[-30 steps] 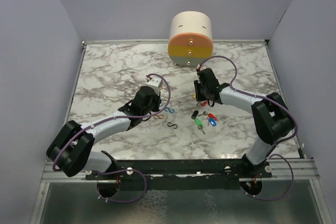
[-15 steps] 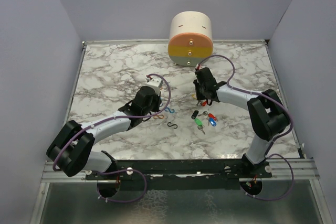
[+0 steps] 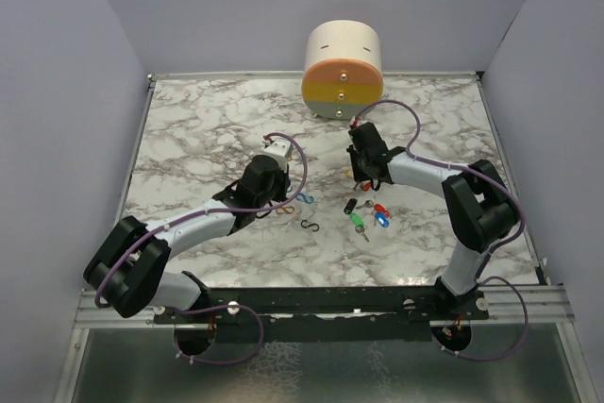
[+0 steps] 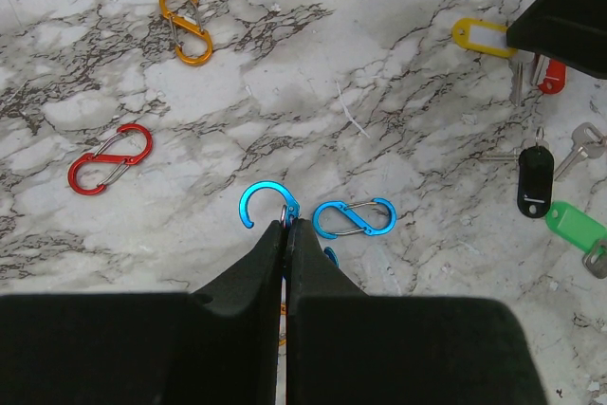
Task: Put the keys on the keyring
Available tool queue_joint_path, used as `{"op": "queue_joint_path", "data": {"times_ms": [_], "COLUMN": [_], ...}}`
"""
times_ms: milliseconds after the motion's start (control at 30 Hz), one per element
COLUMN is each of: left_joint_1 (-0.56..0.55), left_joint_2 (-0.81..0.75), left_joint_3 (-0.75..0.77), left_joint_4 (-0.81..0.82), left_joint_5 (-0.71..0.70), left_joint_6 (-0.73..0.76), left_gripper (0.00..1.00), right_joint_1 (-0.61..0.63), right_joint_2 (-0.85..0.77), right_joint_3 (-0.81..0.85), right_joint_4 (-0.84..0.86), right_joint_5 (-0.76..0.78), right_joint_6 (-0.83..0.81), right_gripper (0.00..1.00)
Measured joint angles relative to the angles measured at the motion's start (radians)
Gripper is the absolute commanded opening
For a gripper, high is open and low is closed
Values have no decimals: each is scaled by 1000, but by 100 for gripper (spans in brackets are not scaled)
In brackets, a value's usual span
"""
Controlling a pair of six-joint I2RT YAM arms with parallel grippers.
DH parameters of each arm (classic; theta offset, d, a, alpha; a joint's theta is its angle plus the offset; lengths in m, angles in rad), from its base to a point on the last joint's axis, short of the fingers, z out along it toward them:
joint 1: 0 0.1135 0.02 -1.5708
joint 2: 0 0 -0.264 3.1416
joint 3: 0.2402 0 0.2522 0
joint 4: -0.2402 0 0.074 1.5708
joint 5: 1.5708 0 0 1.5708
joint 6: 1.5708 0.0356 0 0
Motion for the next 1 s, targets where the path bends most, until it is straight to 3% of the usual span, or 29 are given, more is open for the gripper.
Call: {"op": "queue_joint_path", "data": {"times_ms": [300,500,833,1000], "left_joint_1": [0,0,0,0], "left_joint_2": [0,0,0,-2], "left_joint_3": [0,0,20,55], "left_joint_4": [0,0,-29,-44], "left_joint_5": [0,0,0,2], "left_joint_6": [0,0,8,15], "left_gripper": [0,0,0,0], "right_joint_1": [5,20,39,39], "right_joint_2": [14,-4,-347,-420], "right_joint_3": [2,-2,-198,-253], "right_joint_4": [-1,2,187,277], "right_joint_5": [13,29,-81,-183], "right_joint_6": [0,-7,-106,-159], "right_gripper": [1,1,1,1]}}
